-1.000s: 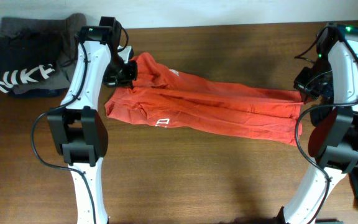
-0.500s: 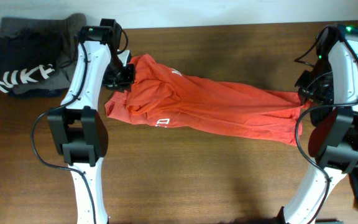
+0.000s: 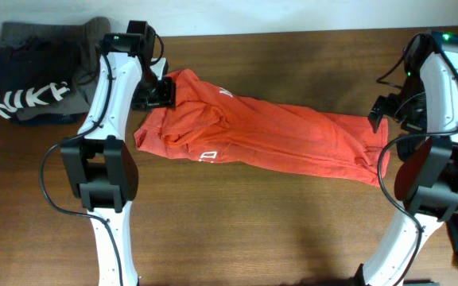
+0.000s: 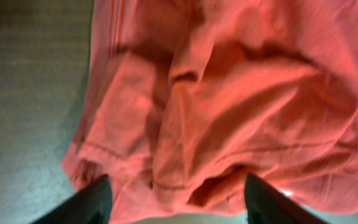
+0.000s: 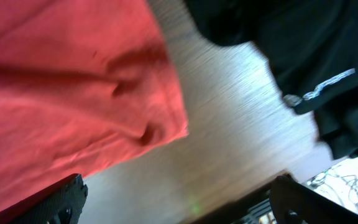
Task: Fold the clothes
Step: 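Pull the right end rightward with the right gripper to stretch the strip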
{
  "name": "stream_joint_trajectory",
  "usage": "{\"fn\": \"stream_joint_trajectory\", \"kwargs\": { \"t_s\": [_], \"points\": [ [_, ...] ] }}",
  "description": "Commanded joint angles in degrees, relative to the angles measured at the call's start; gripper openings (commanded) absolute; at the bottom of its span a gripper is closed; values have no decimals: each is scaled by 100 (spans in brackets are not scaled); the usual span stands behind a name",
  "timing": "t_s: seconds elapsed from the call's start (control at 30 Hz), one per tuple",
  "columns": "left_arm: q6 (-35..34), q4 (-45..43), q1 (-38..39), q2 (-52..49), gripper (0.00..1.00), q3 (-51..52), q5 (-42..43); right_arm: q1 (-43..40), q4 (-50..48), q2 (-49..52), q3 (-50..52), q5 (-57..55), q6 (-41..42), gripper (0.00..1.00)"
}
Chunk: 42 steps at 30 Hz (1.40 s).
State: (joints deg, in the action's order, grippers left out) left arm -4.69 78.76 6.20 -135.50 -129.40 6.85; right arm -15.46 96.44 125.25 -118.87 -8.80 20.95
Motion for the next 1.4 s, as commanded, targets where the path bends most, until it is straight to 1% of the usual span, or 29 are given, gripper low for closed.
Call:
{"fn": "stream_joint_trajectory", "kwargs": {
  "t_s": [0.0,0.07,0.17,0.23,0.33,0.37,0.4,0.5,0.63,0.97,1.23,1.37],
  "points": [
    [26,-203,20,138,72,-83,264,-66,-247,-142,-76,-896,-22,99],
    [26,-269,57,138,73,-83,402,-114,-516,-129,-59,-1038,-140,98],
    [57,-291,149,138,77,-81,428,-229,-929,-101,42,-837,-769,99],
    [177,-291,212,138,78,-81,431,-306,-1123,-101,149,-466,-1333,99],
    [361,-337,310,138,86,-81,428,-444,-1429,-101,435,310,-2286,99],
    [400,-365,339,138,87,-81,428,-498,-1530,-98,542,549,-2524,99],
    [420,-387,363,138,93,-81,426,-549,-1631,-98,645,809,-2695,99],
    [433,-468,424,138,99,-81,428,-693,-1764,-98,909,1517,-3095,99],
    [431,-553,457,138,99,-81,426,-789,-1845,-98,1204,1705,-3147,99],
    [433,-634,457,138,99,-81,426,-787,-2695,-96,2232,1766,-3115,99],
    [433,-662,457,138,99,-81,426,-787,-3073,-79,2612,1923,-3104,99],
    [433,-678,457,138,99,-81,426,-787,-3298,-31,2747,2286,-3128,98]
  ]
}}
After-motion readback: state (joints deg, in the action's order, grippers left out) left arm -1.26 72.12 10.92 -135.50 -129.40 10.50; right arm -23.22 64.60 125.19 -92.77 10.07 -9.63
